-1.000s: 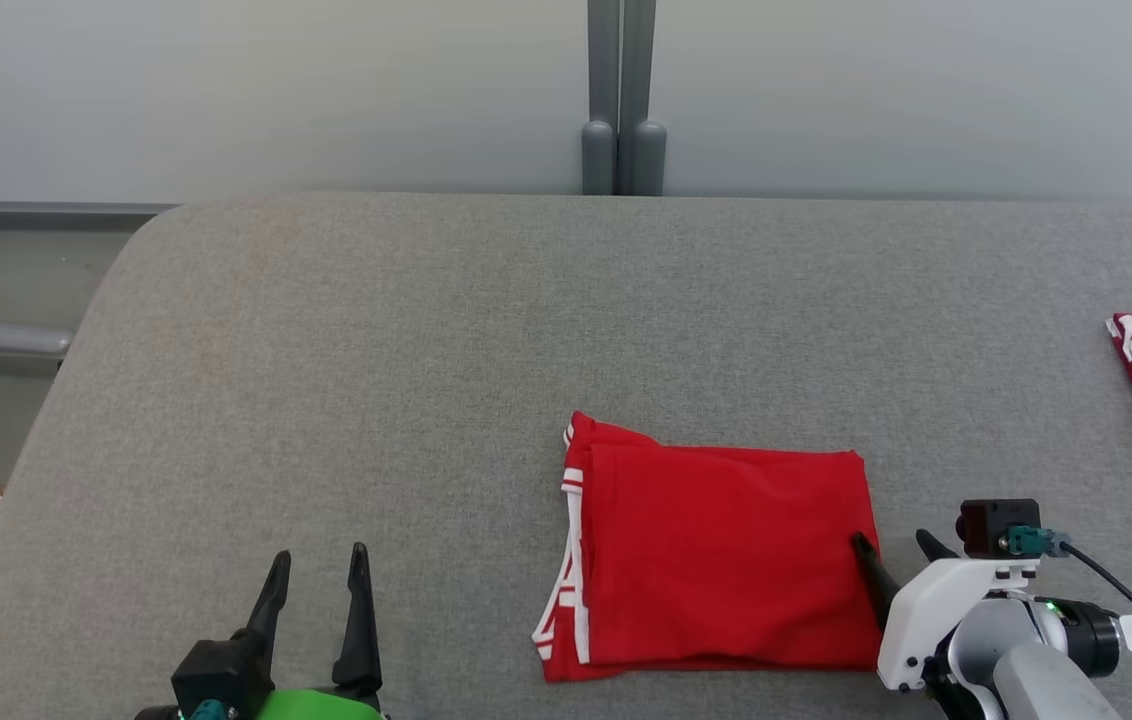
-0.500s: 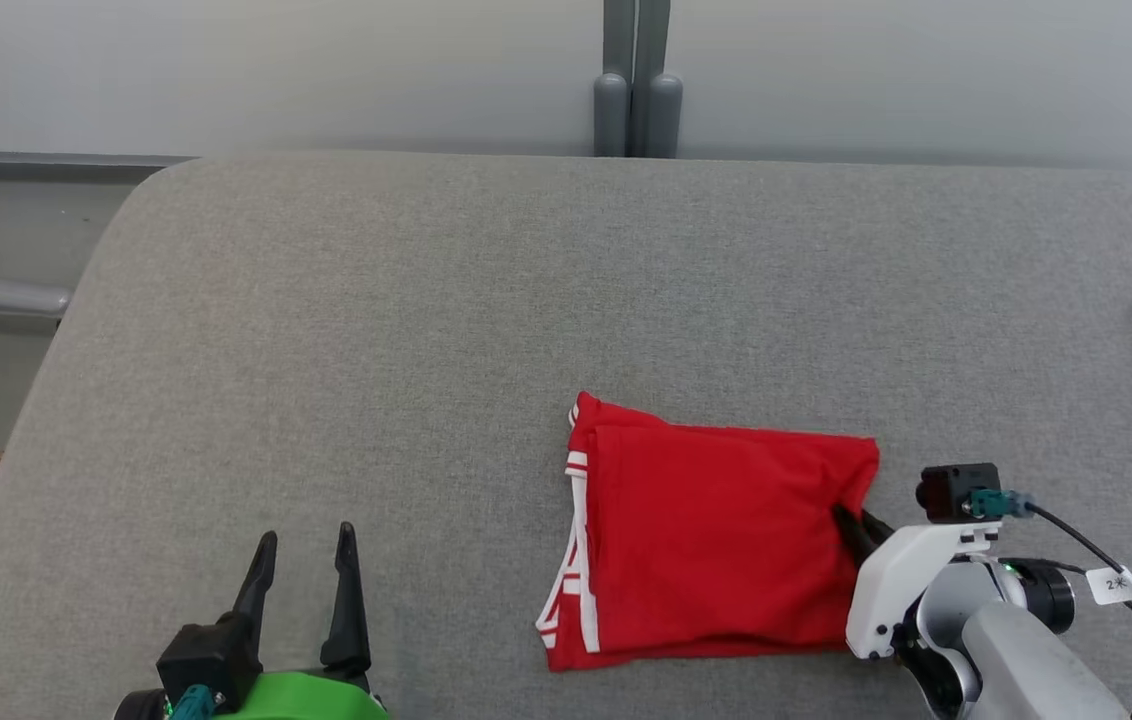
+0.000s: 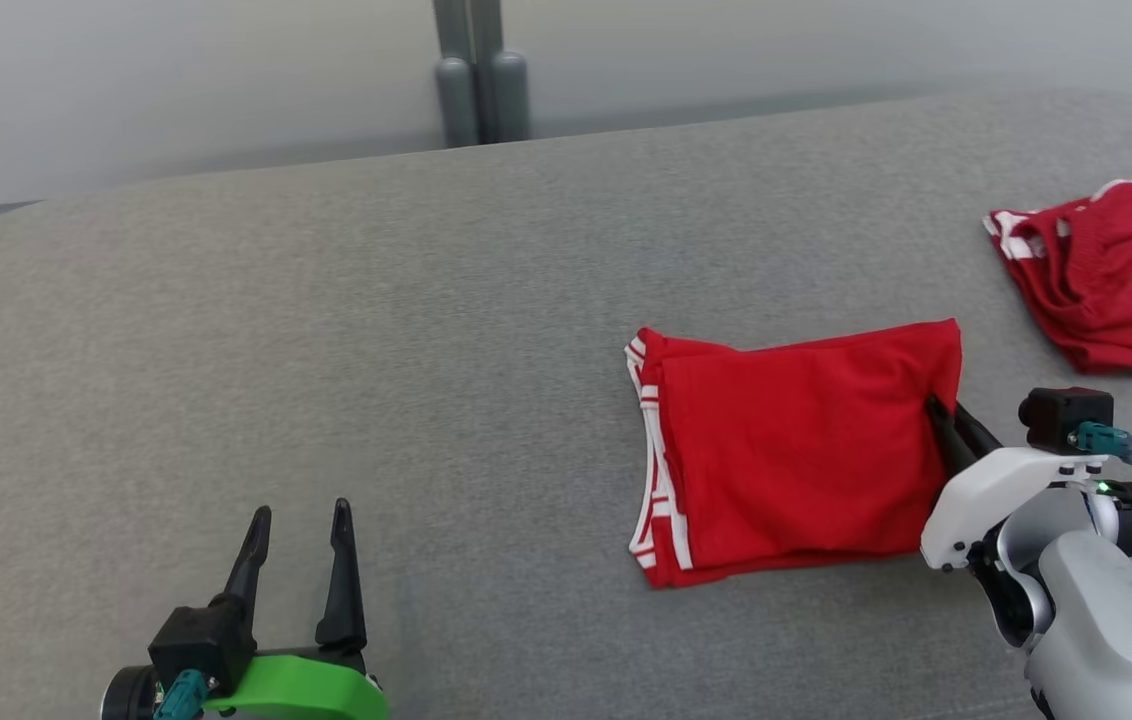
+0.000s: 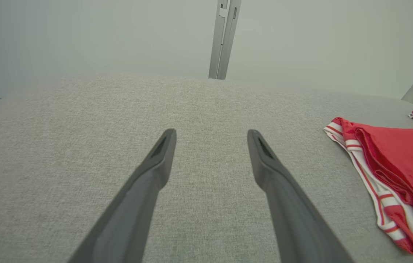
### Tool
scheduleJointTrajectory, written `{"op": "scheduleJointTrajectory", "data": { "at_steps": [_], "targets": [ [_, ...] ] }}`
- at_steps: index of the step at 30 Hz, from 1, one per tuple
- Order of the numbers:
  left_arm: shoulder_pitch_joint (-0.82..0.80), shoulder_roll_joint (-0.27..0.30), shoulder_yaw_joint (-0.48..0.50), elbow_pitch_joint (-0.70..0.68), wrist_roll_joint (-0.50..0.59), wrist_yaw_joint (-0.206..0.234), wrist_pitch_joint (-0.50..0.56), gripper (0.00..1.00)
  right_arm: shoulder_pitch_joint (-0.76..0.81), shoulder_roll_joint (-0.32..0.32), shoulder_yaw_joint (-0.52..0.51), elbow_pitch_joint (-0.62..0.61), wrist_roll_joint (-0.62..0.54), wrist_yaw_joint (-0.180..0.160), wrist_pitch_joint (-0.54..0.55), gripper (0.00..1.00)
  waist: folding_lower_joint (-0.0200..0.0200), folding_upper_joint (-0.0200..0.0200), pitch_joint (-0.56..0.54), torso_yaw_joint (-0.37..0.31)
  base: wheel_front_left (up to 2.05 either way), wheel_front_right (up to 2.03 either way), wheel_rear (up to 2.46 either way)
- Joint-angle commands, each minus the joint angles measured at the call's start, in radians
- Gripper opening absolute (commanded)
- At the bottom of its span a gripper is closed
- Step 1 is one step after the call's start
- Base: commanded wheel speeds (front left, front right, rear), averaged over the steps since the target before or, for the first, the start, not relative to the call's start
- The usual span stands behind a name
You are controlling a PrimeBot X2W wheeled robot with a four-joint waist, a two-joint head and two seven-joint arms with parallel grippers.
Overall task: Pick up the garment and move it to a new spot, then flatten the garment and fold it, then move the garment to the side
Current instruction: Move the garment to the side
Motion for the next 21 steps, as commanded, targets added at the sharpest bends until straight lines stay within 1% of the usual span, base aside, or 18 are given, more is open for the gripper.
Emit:
{"op": "scheduleJointTrajectory", "data": {
  "at_steps": [1, 5, 6, 9, 12, 15, 21],
  "targets": [
    [-0.023, 0.004, 0.000, -0.002, 0.007, -0.004, -0.003, 1.00, -0.010, -0.006, -0.011, -0.004, -0.006, -0.002, -0.010, 0.00, 0.0000, -0.0001, 0.048, -0.148, 0.00, 0.00, 0.00],
    [-0.039, 0.018, -0.003, 0.000, 0.023, -0.008, -0.003, 1.00, -0.008, 0.005, -0.028, -0.007, -0.014, -0.002, -0.028, 0.00, 0.0000, -0.0001, 0.080, -0.263, 0.00, 0.00, 0.00],
    [-0.057, 0.027, -0.014, 0.006, 0.039, -0.013, -0.003, 1.00, -0.008, 0.022, -0.032, -0.006, -0.015, -0.002, -0.048, 0.00, 0.0000, -0.0001, 0.104, -0.344, 0.00, 0.00, 0.00],
    [-0.070, 0.032, -0.026, 0.011, 0.048, -0.016, -0.001, 1.00, -0.017, 0.033, -0.029, -0.002, -0.015, -0.002, -0.057, 0.00, 0.0000, -0.0001, 0.114, -0.381, 0.00, 0.00, 0.00],
    [-0.080, 0.034, -0.037, 0.017, 0.054, -0.018, -0.001, 1.00, -0.028, 0.038, -0.025, 0.001, -0.017, -0.002, -0.066, 0.00, 0.0000, -0.0001, 0.119, -0.396, 0.00, 0.00, 0.00],
    [-0.083, 0.034, -0.044, 0.021, 0.054, -0.020, -0.001, 1.00, -0.042, 0.040, -0.020, -0.001, -0.021, -0.002, -0.074, 0.00, 0.0000, -0.0001, 0.119, -0.395, 0.00, 0.00, 0.00],
    [-0.087, 0.029, -0.053, 0.022, 0.046, -0.015, -0.002, 1.00, -0.092, 0.026, -0.013, -0.014, -0.034, -0.002, -0.073, 0.00, 0.0000, -0.0001, 0.117, -0.345, 0.00, 0.00, 0.00]
  ]
}}
